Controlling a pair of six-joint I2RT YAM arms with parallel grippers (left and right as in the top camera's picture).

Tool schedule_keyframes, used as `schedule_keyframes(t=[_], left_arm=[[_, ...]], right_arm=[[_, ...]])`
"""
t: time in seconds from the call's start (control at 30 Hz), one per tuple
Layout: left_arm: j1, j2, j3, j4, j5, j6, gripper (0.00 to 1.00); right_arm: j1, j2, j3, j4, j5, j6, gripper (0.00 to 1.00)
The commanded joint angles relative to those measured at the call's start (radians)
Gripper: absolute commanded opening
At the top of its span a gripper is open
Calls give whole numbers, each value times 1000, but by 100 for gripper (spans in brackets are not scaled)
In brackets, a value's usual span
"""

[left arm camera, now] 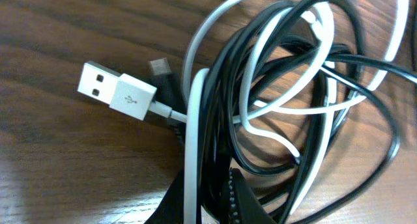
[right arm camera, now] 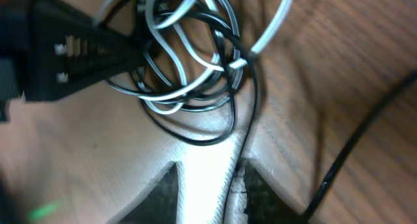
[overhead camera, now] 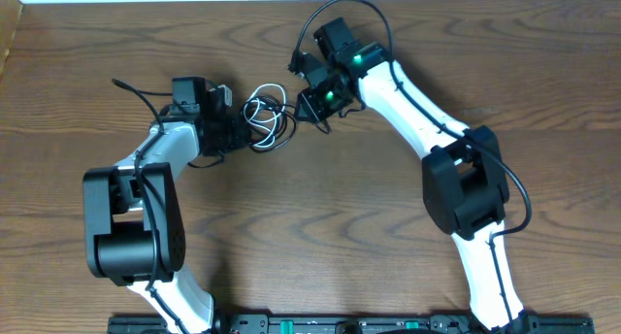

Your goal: Untangle cables

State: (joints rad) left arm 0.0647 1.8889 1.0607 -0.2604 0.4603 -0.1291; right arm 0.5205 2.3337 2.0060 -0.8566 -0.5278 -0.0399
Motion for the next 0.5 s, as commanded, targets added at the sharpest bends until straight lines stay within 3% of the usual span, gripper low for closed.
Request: schedule_keyframes(t=[0.0, 0.13, 0.2, 0.33, 0.47], left_arm=[[23, -32, -8, -3, 216, 153, 7], [23, -32, -8, -3, 275, 178, 7], [13, -32, -8, -2, 292, 182, 7], [-16, -31, -8, -2, 292, 206, 7], [-44, -31, -8, 5, 287, 216, 7]], right_arm=[[-42, -27, -6, -1, -197, -18, 47], [-61, -28, -6, 21, -349, 34, 46], [-61, -27, -6, 28, -342, 136, 40], [-43, -25, -6, 59, -333, 285, 37], [-7, -25, -6, 71, -183, 428, 28]])
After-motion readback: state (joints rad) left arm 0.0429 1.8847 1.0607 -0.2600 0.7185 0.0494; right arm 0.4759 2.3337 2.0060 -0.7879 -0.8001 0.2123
